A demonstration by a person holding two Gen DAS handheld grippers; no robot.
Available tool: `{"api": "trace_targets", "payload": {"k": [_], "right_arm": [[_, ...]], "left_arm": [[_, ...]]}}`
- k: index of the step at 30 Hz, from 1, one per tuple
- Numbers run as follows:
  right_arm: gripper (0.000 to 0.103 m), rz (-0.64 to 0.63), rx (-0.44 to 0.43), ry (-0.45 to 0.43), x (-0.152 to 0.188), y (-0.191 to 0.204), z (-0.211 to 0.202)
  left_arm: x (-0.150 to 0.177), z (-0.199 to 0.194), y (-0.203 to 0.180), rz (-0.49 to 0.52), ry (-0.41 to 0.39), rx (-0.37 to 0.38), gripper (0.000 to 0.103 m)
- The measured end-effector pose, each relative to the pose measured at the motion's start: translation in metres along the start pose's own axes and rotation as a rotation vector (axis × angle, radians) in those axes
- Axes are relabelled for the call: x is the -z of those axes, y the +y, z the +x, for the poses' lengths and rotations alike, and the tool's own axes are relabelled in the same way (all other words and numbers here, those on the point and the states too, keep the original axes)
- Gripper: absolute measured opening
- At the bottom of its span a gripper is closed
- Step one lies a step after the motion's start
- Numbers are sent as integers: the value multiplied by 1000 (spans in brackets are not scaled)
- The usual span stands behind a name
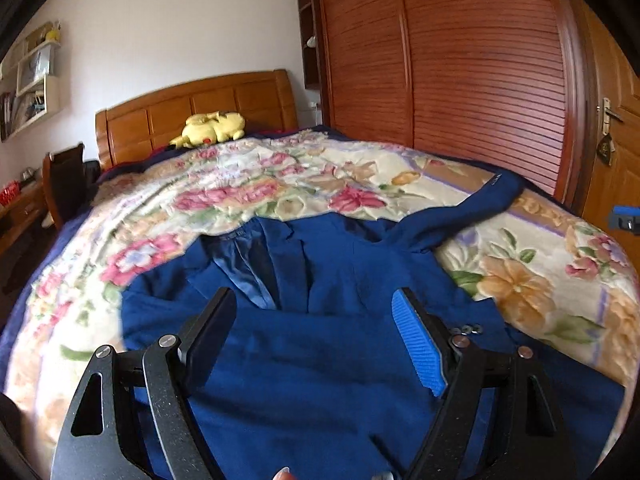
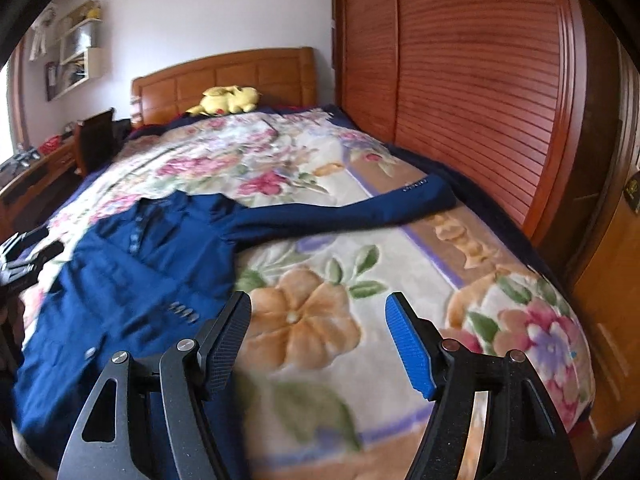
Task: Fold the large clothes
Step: 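Move the right tool to the other sleeve's cuff and close on it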
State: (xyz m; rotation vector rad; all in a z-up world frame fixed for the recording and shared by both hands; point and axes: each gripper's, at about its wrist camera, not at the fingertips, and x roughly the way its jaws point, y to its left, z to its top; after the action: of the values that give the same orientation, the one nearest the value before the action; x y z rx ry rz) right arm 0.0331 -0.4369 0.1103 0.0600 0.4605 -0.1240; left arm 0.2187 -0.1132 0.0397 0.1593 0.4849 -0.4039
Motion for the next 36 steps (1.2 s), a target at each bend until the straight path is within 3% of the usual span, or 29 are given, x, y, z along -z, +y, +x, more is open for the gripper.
{"api": "trace_targets", "payload": {"k": [4, 16, 19, 24, 27, 30, 31, 32, 36], "right_arm": [[72, 31, 22, 6, -21, -15, 51], [72, 132, 142, 67, -75, -80, 216], [72, 184, 198, 89, -80, -98, 243], [72, 225, 203, 109, -83, -103, 264], [60, 218, 216, 149, -78, -100, 278], [41, 168, 239, 153, -73, -86, 279], [20, 160, 226, 155, -73, -83, 278], [6, 151, 221, 161, -73, -79, 278], [4, 77, 219, 105, -80, -49, 248]], "left_arm": [[17, 21, -6, 22, 39, 10, 81], [26, 14, 5, -26, 44, 21, 81], [26, 11, 7, -39, 41, 23, 81], [27, 8, 0, 0, 29, -6, 81], [29, 8, 1, -10, 39, 9, 81], [30, 8, 1, -5, 37, 1, 81], [30, 8, 1, -5, 35, 0, 81], [30, 7, 1, -5, 34, 3, 81], [30, 1, 2, -5, 21, 6, 81]]}}
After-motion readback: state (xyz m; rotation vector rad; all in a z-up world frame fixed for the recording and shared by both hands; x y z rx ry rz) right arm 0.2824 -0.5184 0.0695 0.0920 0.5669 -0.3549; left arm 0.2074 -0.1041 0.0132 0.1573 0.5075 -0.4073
